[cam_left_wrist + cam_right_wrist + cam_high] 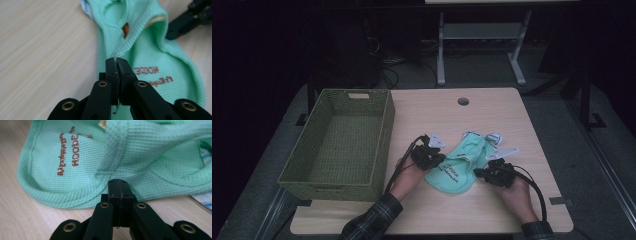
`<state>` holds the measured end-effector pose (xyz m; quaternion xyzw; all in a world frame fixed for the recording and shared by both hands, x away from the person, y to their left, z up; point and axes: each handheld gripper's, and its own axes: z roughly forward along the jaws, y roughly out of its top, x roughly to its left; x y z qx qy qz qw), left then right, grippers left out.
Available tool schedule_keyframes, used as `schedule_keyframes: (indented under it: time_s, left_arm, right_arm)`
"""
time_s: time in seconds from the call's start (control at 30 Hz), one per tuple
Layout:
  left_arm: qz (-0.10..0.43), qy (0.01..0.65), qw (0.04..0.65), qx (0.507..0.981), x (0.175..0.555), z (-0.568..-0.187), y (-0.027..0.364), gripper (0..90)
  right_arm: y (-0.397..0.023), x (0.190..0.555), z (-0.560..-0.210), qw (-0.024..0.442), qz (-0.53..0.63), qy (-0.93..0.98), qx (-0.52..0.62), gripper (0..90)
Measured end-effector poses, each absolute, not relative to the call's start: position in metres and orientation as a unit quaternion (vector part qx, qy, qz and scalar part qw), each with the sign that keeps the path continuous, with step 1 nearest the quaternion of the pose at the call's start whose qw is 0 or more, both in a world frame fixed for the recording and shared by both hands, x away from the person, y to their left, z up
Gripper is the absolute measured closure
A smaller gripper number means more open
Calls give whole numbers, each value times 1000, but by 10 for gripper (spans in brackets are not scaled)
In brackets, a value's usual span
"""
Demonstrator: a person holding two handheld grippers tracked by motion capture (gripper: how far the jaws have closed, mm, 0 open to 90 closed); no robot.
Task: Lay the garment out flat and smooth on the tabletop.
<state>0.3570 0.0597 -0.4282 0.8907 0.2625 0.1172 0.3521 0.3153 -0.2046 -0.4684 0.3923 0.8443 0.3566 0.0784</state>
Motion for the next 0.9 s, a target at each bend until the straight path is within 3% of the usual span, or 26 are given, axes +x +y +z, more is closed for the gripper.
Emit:
schedule_keyframes:
  time_s: [0.3, 0.4, 0.5, 0.6, 0.77, 0.9]
  left_arm:
    - [133, 327, 304, 885, 369, -443, 78, 862]
    - [133, 333, 317, 878, 370, -442, 82, 759]
    - [129, 323, 339, 874, 370, -434, 83, 738]
    - [119, 306, 355, 875, 373, -427, 80, 763]
    - [98, 286, 357, 884, 386, -429, 69, 881]
    - [88, 272, 347, 893, 397, -436, 60, 894]
  right_arm:
    - [-207, 316, -468, 77, 355, 846, 390, 898]
    - [-207, 316, -468, 76, 356, 845, 391, 898]
    - [-206, 315, -467, 79, 350, 848, 391, 898]
    - [-206, 312, -463, 83, 351, 850, 384, 898]
    - [-203, 305, -457, 84, 361, 847, 382, 898]
    - [-197, 298, -462, 81, 357, 851, 376, 898]
